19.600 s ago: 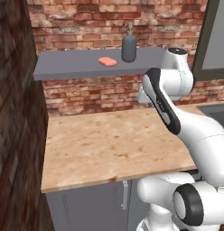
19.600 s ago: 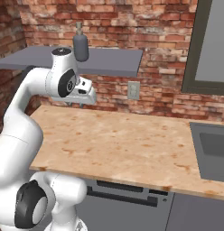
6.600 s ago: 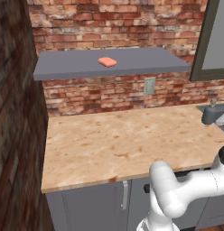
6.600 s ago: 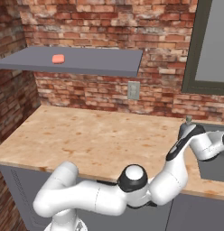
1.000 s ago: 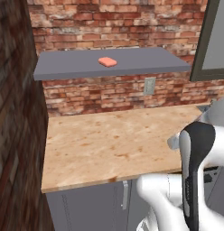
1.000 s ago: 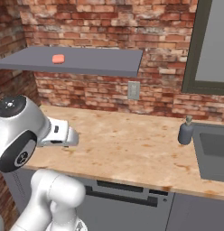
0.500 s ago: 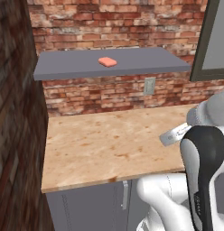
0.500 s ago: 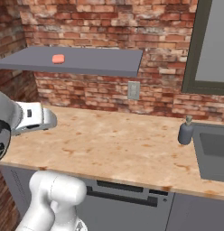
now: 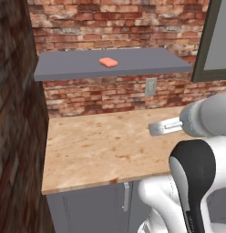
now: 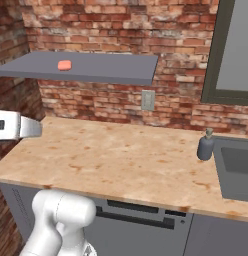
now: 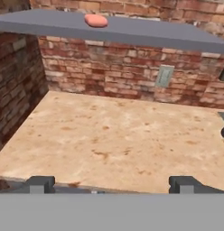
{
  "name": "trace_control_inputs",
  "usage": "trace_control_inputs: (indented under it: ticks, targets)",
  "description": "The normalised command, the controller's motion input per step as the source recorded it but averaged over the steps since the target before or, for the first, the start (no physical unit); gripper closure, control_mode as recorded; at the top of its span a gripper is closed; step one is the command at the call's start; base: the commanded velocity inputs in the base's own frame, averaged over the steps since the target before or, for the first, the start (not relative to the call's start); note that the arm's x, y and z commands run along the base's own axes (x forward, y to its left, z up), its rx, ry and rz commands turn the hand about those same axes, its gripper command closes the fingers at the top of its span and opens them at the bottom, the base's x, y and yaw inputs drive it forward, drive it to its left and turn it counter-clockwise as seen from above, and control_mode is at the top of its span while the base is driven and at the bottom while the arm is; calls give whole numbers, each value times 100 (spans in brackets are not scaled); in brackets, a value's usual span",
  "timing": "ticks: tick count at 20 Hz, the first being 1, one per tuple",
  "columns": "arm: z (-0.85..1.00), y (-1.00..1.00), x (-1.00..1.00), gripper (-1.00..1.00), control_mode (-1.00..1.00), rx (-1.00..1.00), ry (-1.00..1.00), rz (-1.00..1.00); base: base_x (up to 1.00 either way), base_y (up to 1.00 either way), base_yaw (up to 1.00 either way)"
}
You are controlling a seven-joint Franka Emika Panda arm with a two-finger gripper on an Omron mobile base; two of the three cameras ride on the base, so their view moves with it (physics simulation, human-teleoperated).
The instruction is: Locate and retrieve the bar soap and soap dispenser from the cabinet. Place them next to the sink.
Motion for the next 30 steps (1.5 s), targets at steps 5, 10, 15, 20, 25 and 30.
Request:
trace_control_inputs:
  ticks: [5, 10, 15, 20, 25, 30]
  targets:
    - [55, 20, 16, -100, -100, 6, -4, 3, 0, 0, 0]
    - [40, 9, 36, -100, -100, -2, 0, 8, 0, 0, 0]
    - [24, 16, 42, -100, -100, -1, -2, 6, 0, 0, 0]
    - [18, 29, 55, -100, -100, -2, -1, 5, 0, 0, 0]
    - [5, 26, 76, -100, -100, -2, 0, 2, 0, 0, 0]
    - [10, 18, 86, -100, -100, -2, 0, 0, 0, 0, 0]
